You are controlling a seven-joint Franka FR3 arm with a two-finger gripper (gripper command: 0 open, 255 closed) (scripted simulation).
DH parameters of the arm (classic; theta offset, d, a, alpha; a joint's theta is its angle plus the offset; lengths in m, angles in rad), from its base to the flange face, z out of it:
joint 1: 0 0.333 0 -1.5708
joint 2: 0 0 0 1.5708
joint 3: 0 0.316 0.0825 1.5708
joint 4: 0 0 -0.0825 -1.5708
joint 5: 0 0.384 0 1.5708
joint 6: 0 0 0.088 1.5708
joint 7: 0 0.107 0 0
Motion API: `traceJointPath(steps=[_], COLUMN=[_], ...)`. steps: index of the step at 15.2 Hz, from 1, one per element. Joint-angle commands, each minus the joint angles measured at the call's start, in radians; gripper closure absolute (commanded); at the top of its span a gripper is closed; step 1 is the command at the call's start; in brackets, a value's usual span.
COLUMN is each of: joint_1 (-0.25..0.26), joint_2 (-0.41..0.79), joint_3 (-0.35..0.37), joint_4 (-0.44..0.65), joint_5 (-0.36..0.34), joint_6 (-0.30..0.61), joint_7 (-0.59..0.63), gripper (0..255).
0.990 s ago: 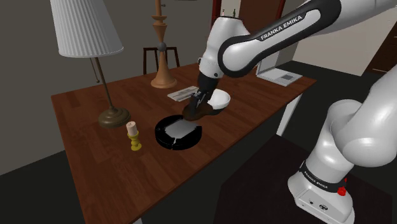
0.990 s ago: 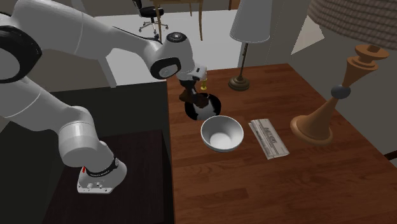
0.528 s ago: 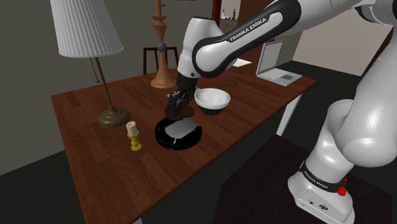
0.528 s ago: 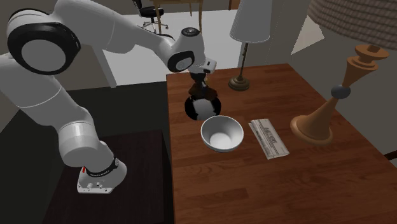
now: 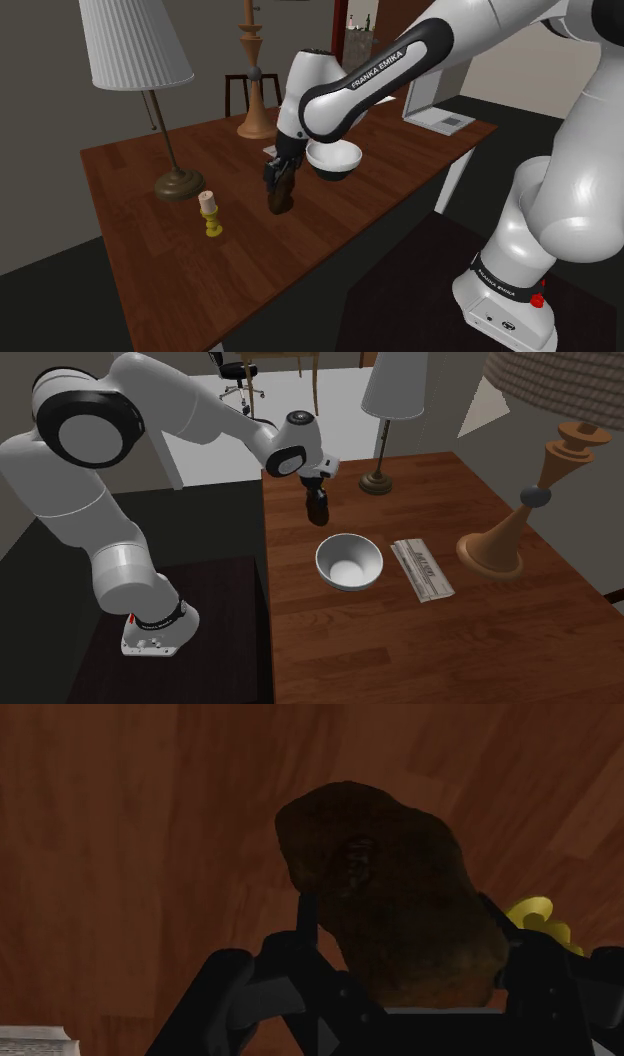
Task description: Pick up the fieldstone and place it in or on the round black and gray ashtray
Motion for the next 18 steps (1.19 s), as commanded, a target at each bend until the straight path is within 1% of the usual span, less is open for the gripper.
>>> traceJointPath(steps=[1,4,12,13,15,17,18], joint_1=[-0.001,-0.002,-0.005,-0.007,-0.007,-0.009,-0.006], joint_2=[0.019,0.05,0.05,0.049,0.049,0.066,0.05], joint_3=[-0.001,0.001,0.005,0.003,0.004,0.001,0.005], joint_4=[-0.013,-0.027,-0.027,-0.027,-0.035,-0.019,-0.027], joint_5=[0.002,0.006,0.006,0.007,0.01,0.008,0.006], joint_6=[0.027,0.072,0.072,0.07,0.079,0.079,0.072], joint_7=[-0.005,-0.011,-0.01,-0.013,-0.016,-0.02,-0.01], gripper=[255,255,255,0,0,0,0])
